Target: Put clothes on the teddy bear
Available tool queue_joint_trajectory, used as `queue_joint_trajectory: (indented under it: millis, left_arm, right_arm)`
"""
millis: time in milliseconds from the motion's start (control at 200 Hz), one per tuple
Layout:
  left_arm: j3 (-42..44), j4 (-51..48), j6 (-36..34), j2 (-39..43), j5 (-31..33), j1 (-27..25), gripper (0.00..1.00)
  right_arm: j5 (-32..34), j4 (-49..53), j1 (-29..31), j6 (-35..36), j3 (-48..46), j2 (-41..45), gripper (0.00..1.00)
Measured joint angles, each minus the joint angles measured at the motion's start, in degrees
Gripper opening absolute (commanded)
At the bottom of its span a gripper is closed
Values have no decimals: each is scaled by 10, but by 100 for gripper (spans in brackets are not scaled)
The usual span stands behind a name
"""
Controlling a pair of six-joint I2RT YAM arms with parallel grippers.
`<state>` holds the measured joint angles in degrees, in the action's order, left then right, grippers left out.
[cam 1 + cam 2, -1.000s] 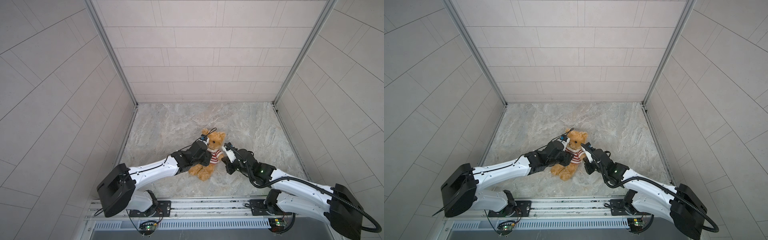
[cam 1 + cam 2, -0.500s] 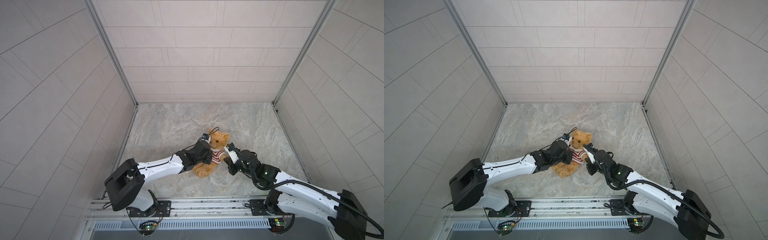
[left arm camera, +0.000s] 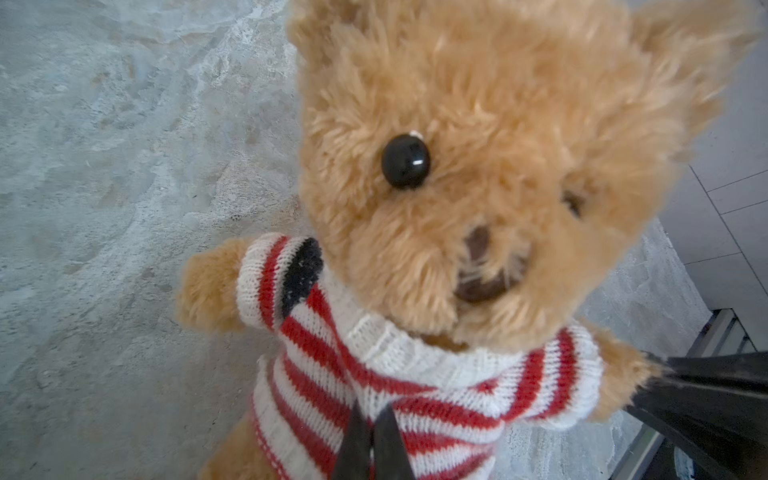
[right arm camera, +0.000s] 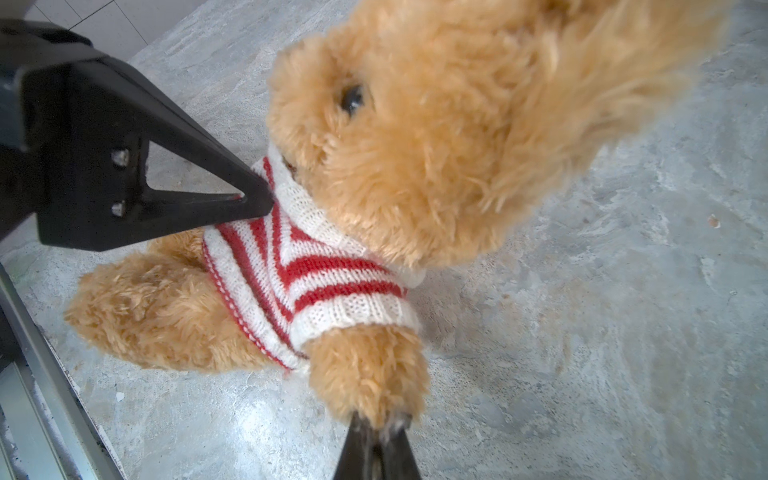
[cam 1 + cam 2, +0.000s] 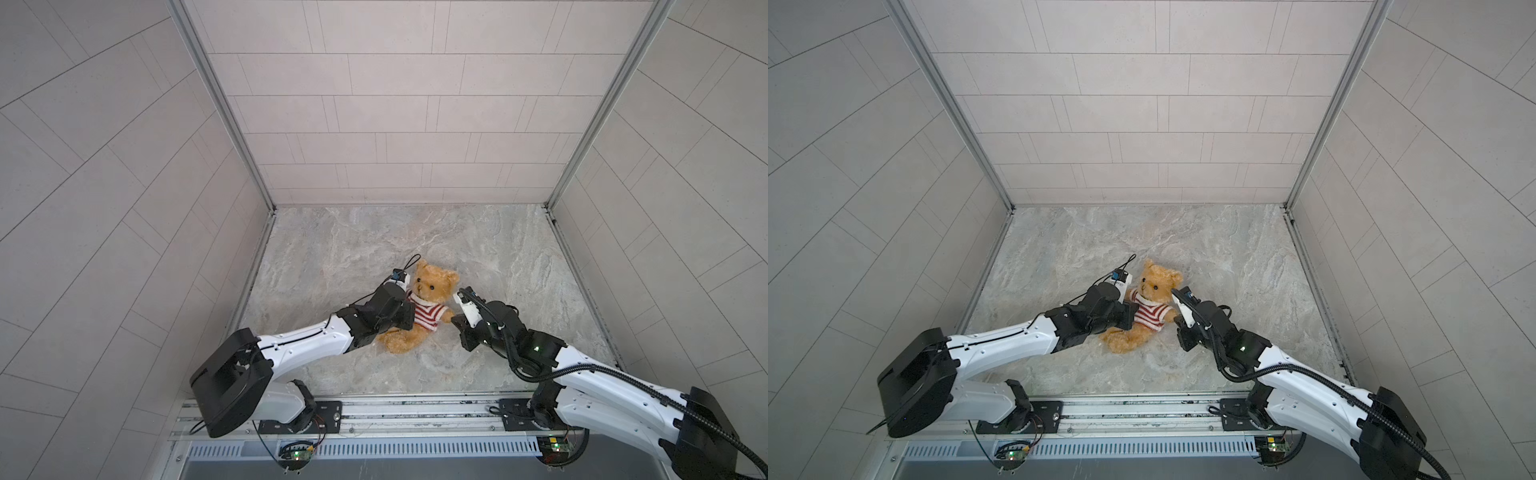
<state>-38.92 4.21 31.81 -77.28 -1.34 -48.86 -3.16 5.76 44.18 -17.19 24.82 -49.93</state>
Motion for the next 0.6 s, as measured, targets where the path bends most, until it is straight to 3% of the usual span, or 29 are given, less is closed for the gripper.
queue_joint_trajectory:
  millis: [255,556,601]
  left_arm:
    - [20,-2,3,19,2,17,0]
    - [20,-10,7,29,1,-6,0]
    - [20,-12,8,30,1,-6,4]
  right_arm:
    - [11,11,-11,-10,0,1,0]
    - [11,10,-12,-10,3,-30,0]
    - [11,10,-12,-10,4,-30,0]
